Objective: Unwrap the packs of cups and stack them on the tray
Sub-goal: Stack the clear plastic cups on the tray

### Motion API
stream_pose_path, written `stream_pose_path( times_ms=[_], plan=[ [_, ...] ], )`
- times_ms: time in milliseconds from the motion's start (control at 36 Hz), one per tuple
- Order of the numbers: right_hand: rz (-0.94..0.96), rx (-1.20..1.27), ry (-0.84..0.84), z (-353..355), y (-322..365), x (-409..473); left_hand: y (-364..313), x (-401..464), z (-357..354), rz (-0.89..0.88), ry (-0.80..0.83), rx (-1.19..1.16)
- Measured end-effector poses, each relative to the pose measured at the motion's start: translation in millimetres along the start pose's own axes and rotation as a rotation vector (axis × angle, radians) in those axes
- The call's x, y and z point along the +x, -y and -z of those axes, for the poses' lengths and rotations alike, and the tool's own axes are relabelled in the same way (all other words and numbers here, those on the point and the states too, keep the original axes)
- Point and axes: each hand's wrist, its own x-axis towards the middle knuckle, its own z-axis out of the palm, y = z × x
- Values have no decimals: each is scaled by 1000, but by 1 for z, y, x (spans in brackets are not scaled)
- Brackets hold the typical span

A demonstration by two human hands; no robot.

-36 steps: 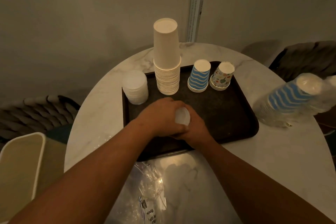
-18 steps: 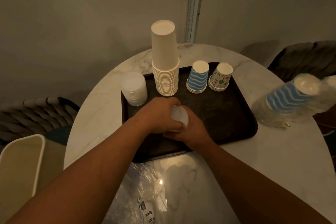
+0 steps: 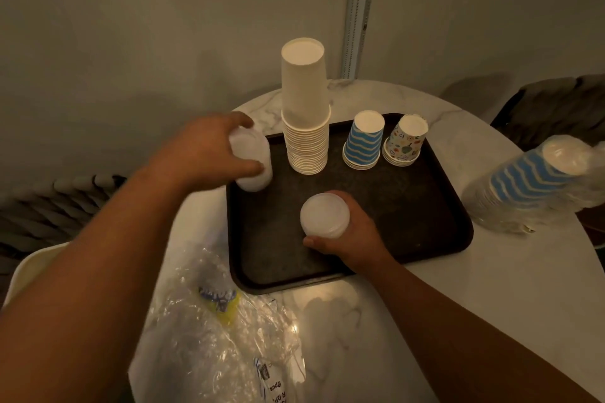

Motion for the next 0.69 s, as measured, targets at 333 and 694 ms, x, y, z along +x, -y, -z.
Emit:
stream_pose_path(
  times_ms=[333,694],
  plan=[
    [-22,-19,9,-1,-2,1,14,54,-15,-32,150,206],
    [-35,-34,17,0,2,0,11,56,-16,-24,177,250]
  ],
)
